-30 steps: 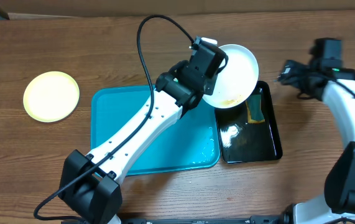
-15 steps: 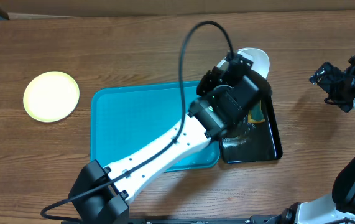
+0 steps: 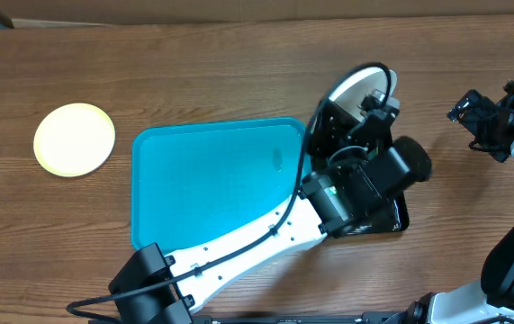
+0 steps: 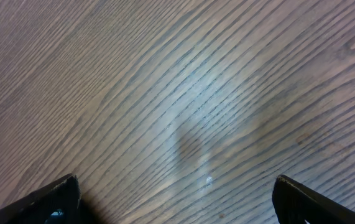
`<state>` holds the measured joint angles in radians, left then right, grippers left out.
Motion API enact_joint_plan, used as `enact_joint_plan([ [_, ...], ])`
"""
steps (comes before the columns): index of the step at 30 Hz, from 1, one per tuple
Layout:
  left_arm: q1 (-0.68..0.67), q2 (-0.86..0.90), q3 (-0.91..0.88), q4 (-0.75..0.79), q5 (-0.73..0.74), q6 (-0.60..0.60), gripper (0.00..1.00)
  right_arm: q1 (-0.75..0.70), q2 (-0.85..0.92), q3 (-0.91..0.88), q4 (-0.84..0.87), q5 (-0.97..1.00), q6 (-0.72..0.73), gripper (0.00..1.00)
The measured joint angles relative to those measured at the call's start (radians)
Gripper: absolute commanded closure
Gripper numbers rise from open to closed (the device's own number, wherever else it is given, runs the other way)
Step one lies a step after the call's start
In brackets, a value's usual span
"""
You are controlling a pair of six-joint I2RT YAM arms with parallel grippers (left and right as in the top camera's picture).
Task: Clean dirty plates on tray and stack at the side
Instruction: 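Swing the white plate up and over toward the right with the left gripper, then carry the white plate left and set it on the yellow plate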
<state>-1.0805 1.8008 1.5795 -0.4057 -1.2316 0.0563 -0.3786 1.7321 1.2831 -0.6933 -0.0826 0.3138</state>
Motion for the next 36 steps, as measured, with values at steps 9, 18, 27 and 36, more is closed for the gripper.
enact_joint_plan([
  [9,0.001,0.001,0.002,0.062,0.027,0.029,0.96,0.0,0.0,0.0,0.0,0.0,0.0,0.0],
  [18,0.022,0.002,0.005,-0.016,0.121,-0.032,0.96,0.0,0.0,0.0,0.0,0.0,0.0,0.0],
  [27,0.331,0.0,0.013,-0.29,0.712,-0.335,0.96,0.0,0.0,0.0,0.0,0.0,0.0,0.0],
  [36,0.948,0.0,0.013,-0.483,1.423,-0.425,0.96,0.0,0.0,0.0,0.0,0.0,0.001,0.0],
])
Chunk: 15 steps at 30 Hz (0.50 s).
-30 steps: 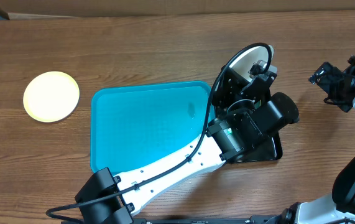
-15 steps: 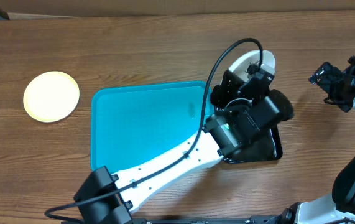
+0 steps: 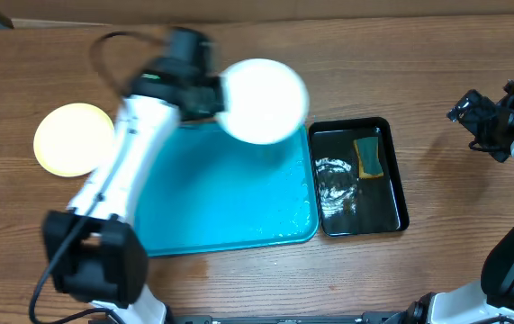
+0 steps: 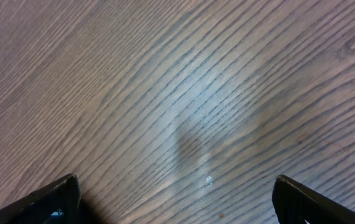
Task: Clean dirty plates on tray and stack at the side
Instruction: 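Carry the white plate left and set it on the yellow plate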
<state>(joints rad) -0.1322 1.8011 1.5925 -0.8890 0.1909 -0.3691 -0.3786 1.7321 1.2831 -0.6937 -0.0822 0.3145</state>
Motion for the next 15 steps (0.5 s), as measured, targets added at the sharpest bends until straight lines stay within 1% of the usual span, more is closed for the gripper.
enact_joint_plan([
  [3,0.156,0.0,0.0,-0.077,0.042,-0.006,0.96,0.0,0.0,0.0,0.001,0.0,0.0,0.0],
  [6,0.3,0.0,0.0,-0.126,0.025,-0.011,0.96,0.0,0.0,0.0,0.0,0.0,0.0,0.0],
  [10,0.453,0.0,-0.005,-0.127,-0.046,-0.05,0.96,0.0,0.0,0.0,0.0,0.0,-0.001,0.0],
  [15,0.643,0.0,-0.076,-0.055,-0.11,-0.127,0.96,0.0,0.0,0.0,0.001,0.0,-0.001,0.0],
])
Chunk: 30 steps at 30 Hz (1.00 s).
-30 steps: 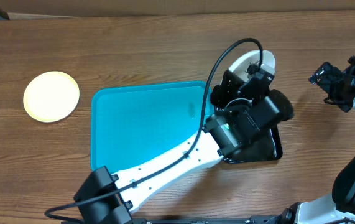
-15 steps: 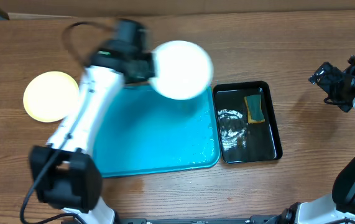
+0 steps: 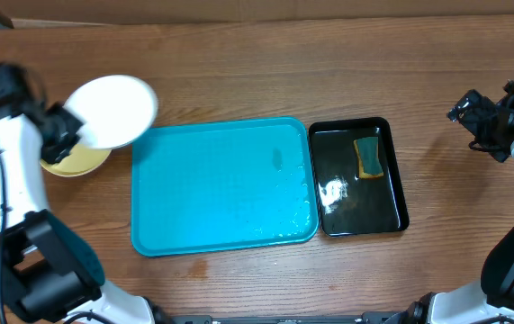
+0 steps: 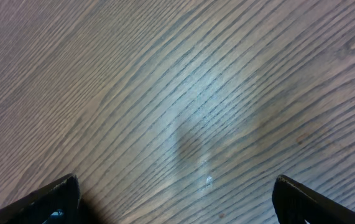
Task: Clean dirty plates on tray and stack at the side
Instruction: 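Carry the white plate left and set it on the yellow plate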
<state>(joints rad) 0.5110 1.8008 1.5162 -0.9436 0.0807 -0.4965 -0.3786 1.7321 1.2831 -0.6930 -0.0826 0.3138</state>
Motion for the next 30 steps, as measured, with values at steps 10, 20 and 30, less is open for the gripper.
enact_joint_plan([
  [10,0.164,0.0,-0.225,0.241,-0.03,-0.052,0.96,0.0,0.0,0.0,0.0,0.0,0.0,0.0],
  [20,0.166,0.0,-0.249,0.35,-0.045,-0.052,0.9,0.0,0.0,0.0,0.0,0.0,0.0,0.0],
  [30,0.166,0.0,-0.249,0.37,-0.026,-0.053,0.02,0.0,0.0,0.0,0.0,0.0,0.001,0.0],
])
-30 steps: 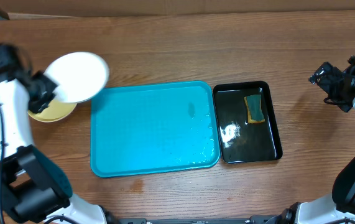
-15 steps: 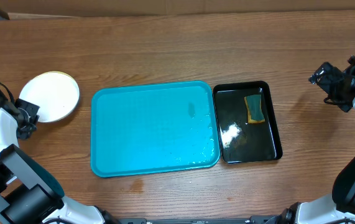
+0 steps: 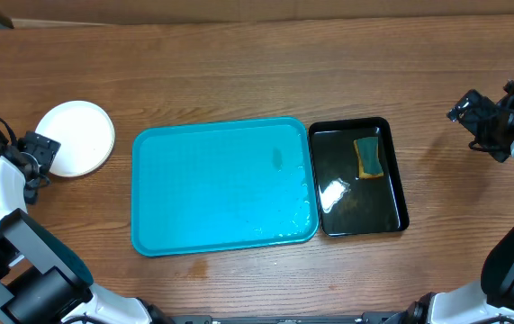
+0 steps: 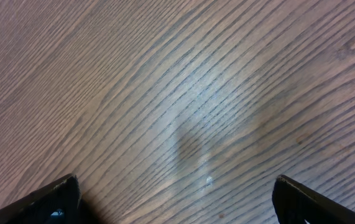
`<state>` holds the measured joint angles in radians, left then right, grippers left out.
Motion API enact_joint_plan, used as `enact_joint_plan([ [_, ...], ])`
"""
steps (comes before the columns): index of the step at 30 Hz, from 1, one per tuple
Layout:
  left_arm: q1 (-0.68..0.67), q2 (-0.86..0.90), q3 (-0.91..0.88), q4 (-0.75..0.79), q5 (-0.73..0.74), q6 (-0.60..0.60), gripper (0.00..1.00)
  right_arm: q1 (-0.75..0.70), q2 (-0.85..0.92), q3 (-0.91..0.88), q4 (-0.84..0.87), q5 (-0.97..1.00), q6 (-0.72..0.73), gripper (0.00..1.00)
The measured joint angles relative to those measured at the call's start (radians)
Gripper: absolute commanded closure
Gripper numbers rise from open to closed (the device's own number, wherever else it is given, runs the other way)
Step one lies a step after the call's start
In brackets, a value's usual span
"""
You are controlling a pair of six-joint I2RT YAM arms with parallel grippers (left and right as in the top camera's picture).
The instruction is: Clean dirty plates on tray and stack at the side
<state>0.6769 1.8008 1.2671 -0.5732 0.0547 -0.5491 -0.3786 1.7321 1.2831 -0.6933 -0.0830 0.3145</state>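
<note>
A white plate (image 3: 76, 137) lies flat on the table at the far left, beside the tray. My left gripper (image 3: 44, 151) sits at the plate's left rim and looks shut on it. The teal tray (image 3: 223, 184) in the middle is wet and carries no plates. Far to the right, my right gripper (image 3: 466, 110) hangs over bare wood. In the right wrist view this right gripper (image 4: 177, 200) is open, its fingertips (image 4: 56, 199) wide apart with nothing between them.
A black basin (image 3: 390, 126) of water stands against the tray's right side, with a green and yellow sponge (image 3: 368, 157) in it. A cardboard edge (image 3: 238, 11) runs along the back of the table. The left arm bends along the table's left edge.
The white plate was held tilted above the yellow plate's right side; now it lies flat where the yellow plate was, covering it. My left gripper is lower and further left. The right arm has not moved.
My left arm first reached over the black basin with the white plate at it, and a yellow plate lay alone at the left. Then the plate was held above the tray's back edge, later over the yellow plate, and now it rests on that plate.
</note>
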Motion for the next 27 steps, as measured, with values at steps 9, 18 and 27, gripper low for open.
enact_joint_plan([
  [9,-0.035,0.0,0.0,0.004,0.429,0.1,0.0,0.0,0.0,0.0,0.0,0.0,0.0,0.0],
  [18,-0.338,0.0,0.0,-0.075,0.567,0.206,0.0,0.0,0.0,0.0,0.0,0.0,0.0,0.0],
  [27,-0.643,0.0,0.0,-0.093,0.456,0.22,0.0,0.0,0.0,0.0,0.0,0.0,-0.001,0.0],
])
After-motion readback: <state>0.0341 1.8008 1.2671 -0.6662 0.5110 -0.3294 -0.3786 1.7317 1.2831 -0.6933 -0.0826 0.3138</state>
